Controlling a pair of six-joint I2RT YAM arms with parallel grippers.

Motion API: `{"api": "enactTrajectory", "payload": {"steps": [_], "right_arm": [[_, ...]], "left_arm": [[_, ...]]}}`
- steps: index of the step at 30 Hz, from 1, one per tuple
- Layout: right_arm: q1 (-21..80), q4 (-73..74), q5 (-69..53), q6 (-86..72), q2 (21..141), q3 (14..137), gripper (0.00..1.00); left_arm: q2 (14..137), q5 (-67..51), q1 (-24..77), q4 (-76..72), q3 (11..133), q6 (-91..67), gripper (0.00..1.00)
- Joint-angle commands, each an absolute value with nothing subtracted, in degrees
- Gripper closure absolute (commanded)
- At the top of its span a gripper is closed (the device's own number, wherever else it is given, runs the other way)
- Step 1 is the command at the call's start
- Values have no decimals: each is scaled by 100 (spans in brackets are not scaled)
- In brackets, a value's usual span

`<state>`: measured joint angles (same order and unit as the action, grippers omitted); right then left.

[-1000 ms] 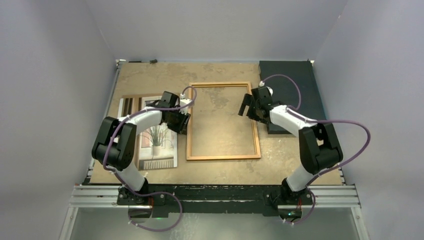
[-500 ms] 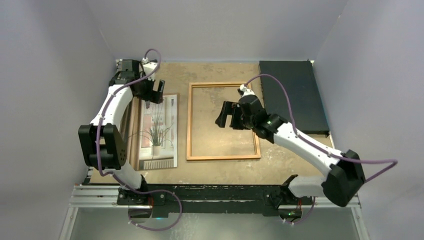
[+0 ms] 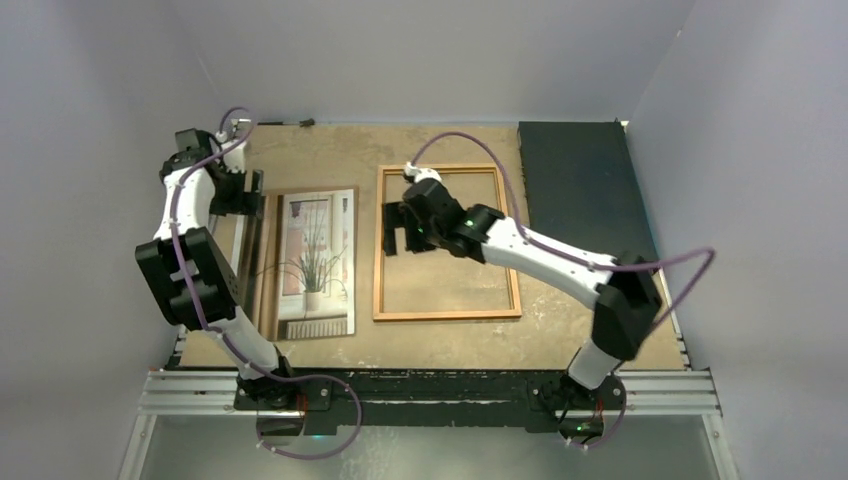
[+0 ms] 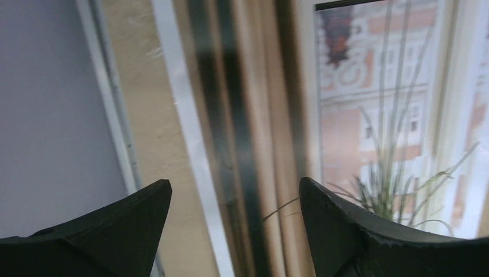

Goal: Put the photo into the frame

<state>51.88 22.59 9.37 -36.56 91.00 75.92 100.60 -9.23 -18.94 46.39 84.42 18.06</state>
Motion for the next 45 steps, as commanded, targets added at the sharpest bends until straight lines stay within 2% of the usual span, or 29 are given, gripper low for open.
{"api": "enactTrajectory", "payload": {"steps": [1,5,8,10,19,26,28,29,37,45], "right_arm": [[5201,1328,1132,-3016,10370,9157,1],[5234,1492,878,-2584,11845,11048,1],[5243,1886,770,-2511,12816,12092,1],[5227,2144,664,-2528,13400,12607,2],[5165,1889,539,-2697,13912,12581,3],[5126,1656,353,-2965,13966,12125,4],[5129,1560,271,-3072,13982,11972,4],[5136,1522,226,-3113,13995,11913,5],[5139,1220,21,-3408,14002,11684,6],[5146,682,-709,-3988,13693,11144,7]], "left_arm": [[10181,-845,-2225,4821,8703,2096,27],[10156,-339,-2390,4644,8524,2178,63],[10072,280,-2399,4182,8176,2211,76],[10048,614,-2404,3893,7952,2264,80],[10248,1618,-2415,3028,7395,2376,86],[10472,1526,-2426,2879,7252,2242,87],[10527,1415,-2427,2835,7165,2174,98],[10538,1291,-2422,2856,7102,2165,100],[10612,722,-2418,2933,6655,2119,100],[10720,393,-2414,2912,6437,2150,100]]}}
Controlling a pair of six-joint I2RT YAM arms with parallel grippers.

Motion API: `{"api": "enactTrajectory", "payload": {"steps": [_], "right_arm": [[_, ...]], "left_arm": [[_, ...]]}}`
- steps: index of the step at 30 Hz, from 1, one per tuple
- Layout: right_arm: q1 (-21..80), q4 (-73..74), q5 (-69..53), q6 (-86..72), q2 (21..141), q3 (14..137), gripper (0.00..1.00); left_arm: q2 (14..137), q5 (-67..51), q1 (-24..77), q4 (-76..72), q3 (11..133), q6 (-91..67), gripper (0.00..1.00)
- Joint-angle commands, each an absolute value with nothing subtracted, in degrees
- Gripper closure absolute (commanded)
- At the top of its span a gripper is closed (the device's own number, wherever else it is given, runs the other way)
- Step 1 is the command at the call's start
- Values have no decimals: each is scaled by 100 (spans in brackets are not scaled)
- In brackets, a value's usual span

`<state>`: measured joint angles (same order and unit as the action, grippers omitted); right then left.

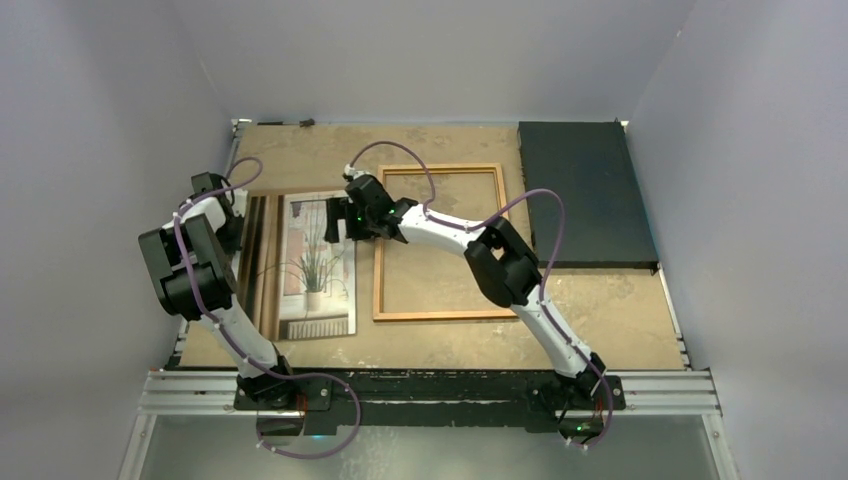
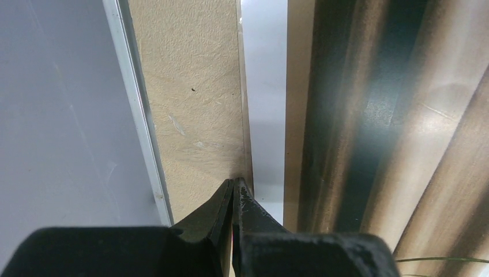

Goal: Put the photo into the frame

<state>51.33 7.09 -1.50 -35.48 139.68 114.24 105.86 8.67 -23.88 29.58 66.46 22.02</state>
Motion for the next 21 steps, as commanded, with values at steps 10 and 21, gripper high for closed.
{"api": "enactTrajectory", "payload": {"steps": [10,21], "right_arm": [[5142,144,-1512,-4416,13351,10916,7],[5138,-594,-2027,-4433,12909,10565,8]], "left_arm": [[10723,357,-2410,2869,6233,2271,100],[10568,322,-2408,2771,5983,2325,100]]}}
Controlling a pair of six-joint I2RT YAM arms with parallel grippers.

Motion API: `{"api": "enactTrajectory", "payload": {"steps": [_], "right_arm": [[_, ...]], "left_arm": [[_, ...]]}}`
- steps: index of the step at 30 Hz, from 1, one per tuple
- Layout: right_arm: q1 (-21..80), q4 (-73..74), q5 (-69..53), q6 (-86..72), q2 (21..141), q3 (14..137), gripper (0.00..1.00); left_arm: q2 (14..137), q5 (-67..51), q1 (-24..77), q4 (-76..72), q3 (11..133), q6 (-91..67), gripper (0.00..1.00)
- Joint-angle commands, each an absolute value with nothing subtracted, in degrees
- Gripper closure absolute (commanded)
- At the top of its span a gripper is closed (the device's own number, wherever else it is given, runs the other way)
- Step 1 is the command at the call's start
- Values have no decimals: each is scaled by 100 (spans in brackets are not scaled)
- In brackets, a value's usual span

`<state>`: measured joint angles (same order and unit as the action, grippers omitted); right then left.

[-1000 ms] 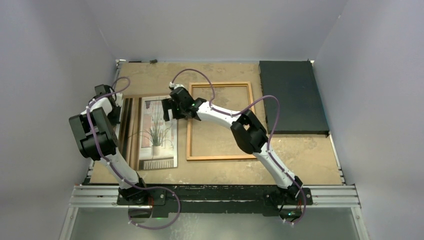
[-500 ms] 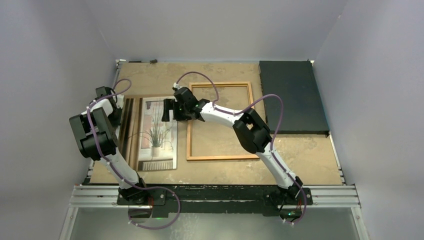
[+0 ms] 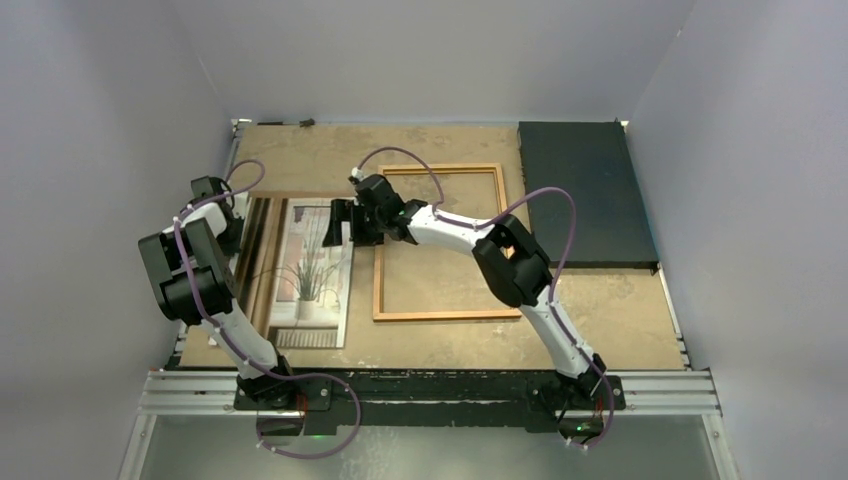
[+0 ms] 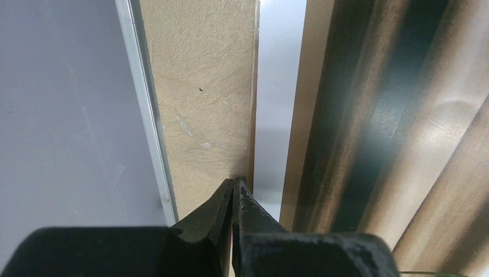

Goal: Put the photo into the frame

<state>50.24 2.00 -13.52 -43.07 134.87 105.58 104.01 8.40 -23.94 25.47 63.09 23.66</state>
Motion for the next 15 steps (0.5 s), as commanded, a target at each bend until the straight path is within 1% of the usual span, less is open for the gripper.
{"api": "enactTrajectory", "payload": {"steps": [1,5,9,12,14,15], "right_arm": [[5133,-619,-2038,-4426,12878,10542,8],[5089,-749,-2072,-4435,12732,10353,8],[5027,-1330,-2408,-4683,12650,9991,8],[4985,-2080,-2880,-5005,12683,9735,7],[4932,-2913,-3395,-5541,12783,9500,6],[4900,-3634,-3654,-5818,12874,9337,6]], "left_arm": [[10565,314,-2408,2769,5959,2322,100],[10534,299,-2408,2748,5889,2345,100],[10530,270,-2408,2755,5883,2329,100],[10533,226,-2404,2778,5899,2306,100],[10538,199,-2393,2786,5891,2290,100],[10545,193,-2386,2786,5893,2282,100]]}}
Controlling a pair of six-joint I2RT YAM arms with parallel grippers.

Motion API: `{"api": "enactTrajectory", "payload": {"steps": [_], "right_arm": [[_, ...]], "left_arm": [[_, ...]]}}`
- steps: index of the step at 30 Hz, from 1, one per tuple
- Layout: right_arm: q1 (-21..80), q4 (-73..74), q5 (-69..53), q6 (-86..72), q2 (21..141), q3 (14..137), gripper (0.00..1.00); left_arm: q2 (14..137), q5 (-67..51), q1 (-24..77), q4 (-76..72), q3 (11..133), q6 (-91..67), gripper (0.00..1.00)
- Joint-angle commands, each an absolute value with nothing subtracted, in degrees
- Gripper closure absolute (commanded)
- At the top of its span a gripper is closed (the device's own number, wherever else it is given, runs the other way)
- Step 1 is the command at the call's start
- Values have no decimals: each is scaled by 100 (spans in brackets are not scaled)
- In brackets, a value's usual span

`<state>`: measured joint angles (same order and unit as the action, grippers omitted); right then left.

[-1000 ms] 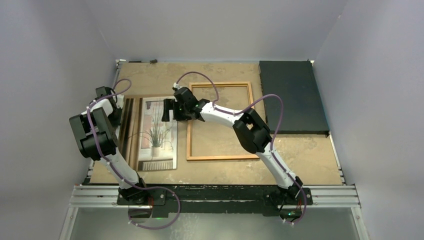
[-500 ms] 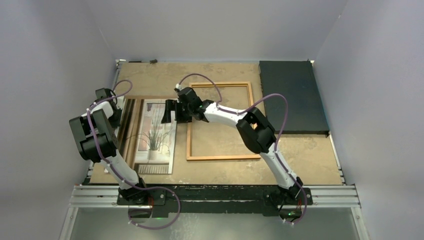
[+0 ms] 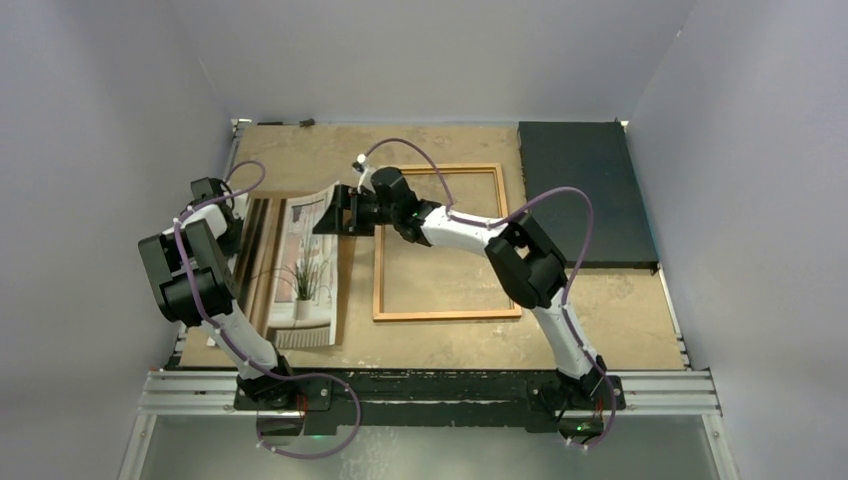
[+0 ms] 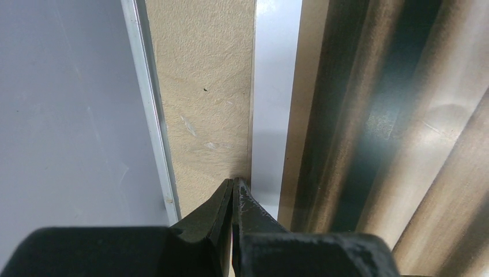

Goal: Put the photo into the frame

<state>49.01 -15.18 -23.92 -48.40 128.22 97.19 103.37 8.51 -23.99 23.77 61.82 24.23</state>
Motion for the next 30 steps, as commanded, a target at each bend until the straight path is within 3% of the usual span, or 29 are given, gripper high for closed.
{"api": "enactTrajectory", "payload": {"steps": [1,4,15,25,30], "right_arm": [[4885,-4270,-3833,-6250,12965,9172,5],[4883,-5022,-3975,-6864,13268,9175,1],[4844,-4329,-3942,-6551,13254,9304,4],[4598,-5148,-3914,-7134,12884,8657,43],[4593,-5345,-4052,-7316,12929,8601,49]], "left_arm": [[10552,197,-2382,2786,5888,2278,100],[10564,185,-2378,2793,5889,2269,100],[10449,190,-2374,2880,5964,2259,100],[10204,712,-2384,2918,6409,2252,100],[10235,902,-2385,2880,6432,2369,100]]}}
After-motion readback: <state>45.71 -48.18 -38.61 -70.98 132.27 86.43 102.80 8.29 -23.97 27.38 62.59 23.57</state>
